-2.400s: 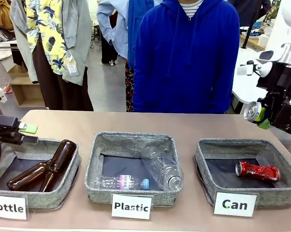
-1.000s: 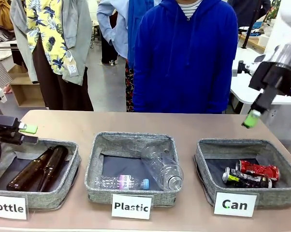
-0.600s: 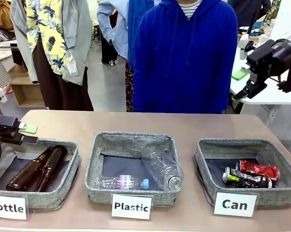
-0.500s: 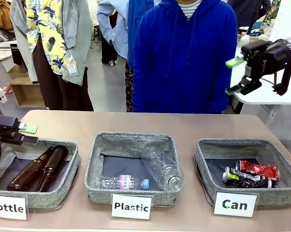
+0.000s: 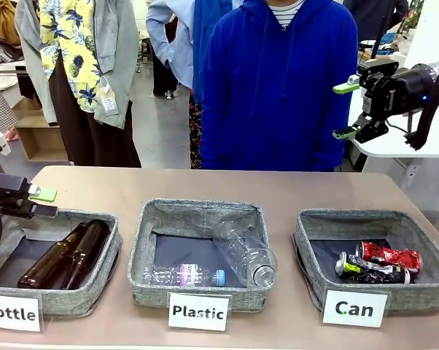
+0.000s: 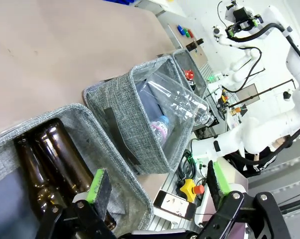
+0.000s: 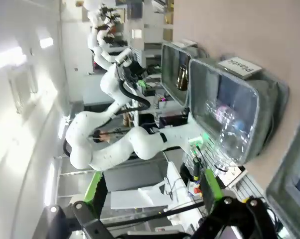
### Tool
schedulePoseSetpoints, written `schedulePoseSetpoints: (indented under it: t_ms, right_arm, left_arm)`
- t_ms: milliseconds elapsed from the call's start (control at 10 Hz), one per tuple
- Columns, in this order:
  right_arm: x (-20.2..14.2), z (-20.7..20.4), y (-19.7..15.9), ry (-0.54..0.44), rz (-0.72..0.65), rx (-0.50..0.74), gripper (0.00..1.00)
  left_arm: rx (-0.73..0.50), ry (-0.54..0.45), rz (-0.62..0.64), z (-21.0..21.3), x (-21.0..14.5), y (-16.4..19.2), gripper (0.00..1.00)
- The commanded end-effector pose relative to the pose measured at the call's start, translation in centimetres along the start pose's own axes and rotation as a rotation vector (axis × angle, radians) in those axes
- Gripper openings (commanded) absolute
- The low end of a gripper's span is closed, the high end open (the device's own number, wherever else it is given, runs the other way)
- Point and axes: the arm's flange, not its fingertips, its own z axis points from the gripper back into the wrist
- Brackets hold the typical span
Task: Sort the can waste into the basket.
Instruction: Pick up the can waste from the table and place it in the right Fabric basket.
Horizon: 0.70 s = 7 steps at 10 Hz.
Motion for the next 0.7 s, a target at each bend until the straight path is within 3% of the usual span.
schedulePoseSetpoints:
  t_ms: [0,600]
  right_arm:
    - [-0.03,0.48,0.13,0.016,0.038,-0.014,1.00]
    - [-0.03,0.48,0.13,0.016,0.038,-0.014,1.00]
  left_arm:
    - [-0.003,0.003,0.000,0.11,-0.16,-0.27,1.00]
    - [-0.003,0.003,0.000,0.11,-0.16,-0.27,1.00]
